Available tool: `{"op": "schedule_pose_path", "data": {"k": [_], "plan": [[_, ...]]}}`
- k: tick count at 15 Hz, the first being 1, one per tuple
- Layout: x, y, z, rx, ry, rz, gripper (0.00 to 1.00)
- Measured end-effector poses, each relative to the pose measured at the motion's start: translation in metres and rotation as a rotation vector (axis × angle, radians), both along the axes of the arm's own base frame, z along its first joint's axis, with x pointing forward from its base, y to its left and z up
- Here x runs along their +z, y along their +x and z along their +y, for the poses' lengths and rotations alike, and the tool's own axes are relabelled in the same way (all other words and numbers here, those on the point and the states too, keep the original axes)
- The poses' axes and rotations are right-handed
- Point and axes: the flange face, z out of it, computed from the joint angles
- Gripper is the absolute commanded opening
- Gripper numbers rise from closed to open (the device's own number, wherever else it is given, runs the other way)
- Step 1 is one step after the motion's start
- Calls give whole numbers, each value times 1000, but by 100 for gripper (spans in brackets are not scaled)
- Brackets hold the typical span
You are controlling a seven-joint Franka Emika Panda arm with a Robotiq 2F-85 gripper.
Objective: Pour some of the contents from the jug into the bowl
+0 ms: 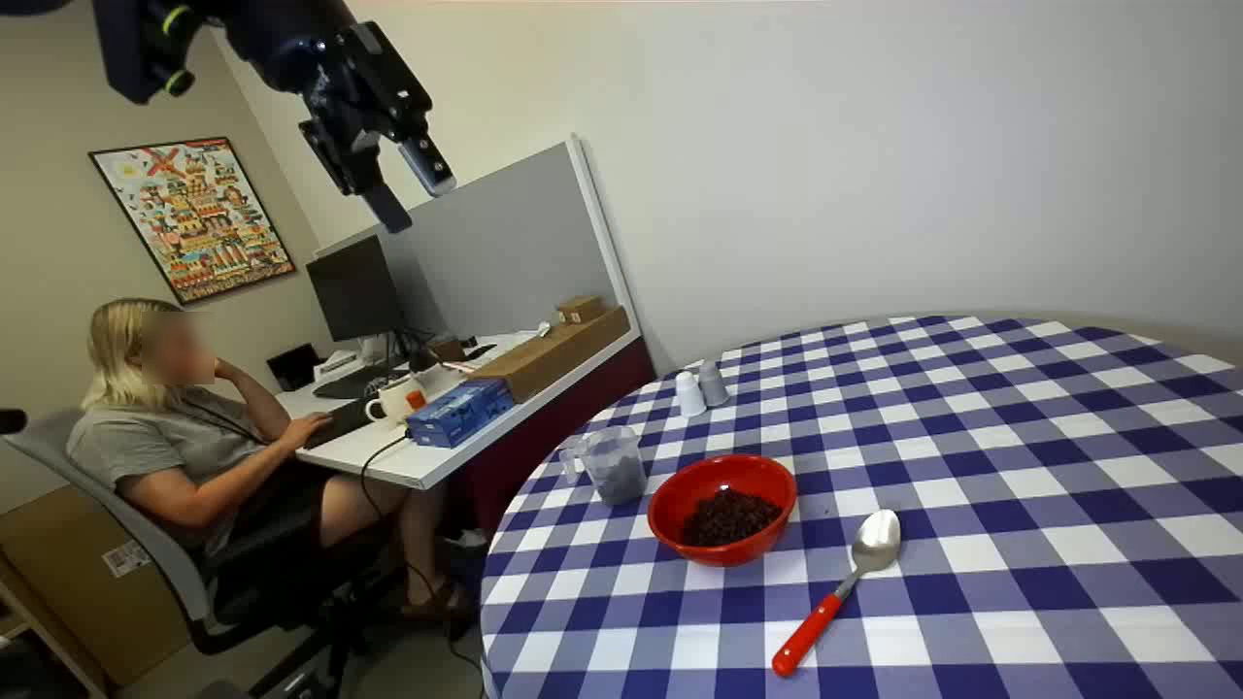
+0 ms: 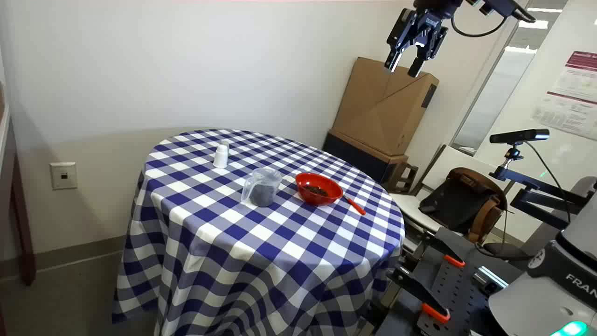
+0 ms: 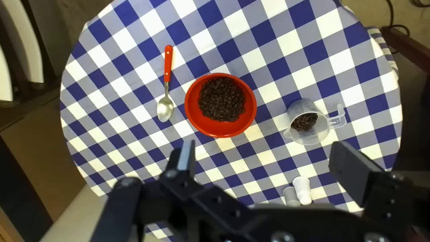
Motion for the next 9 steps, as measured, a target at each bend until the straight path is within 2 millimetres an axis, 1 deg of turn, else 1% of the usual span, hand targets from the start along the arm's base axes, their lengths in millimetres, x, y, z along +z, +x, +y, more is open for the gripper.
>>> {"op": "schedule_pose_path", "data": {"k": [6,9], "plan": [[0,0,0,0,0,0,100],[-3,2,3,-87,6,-54,100]]}}
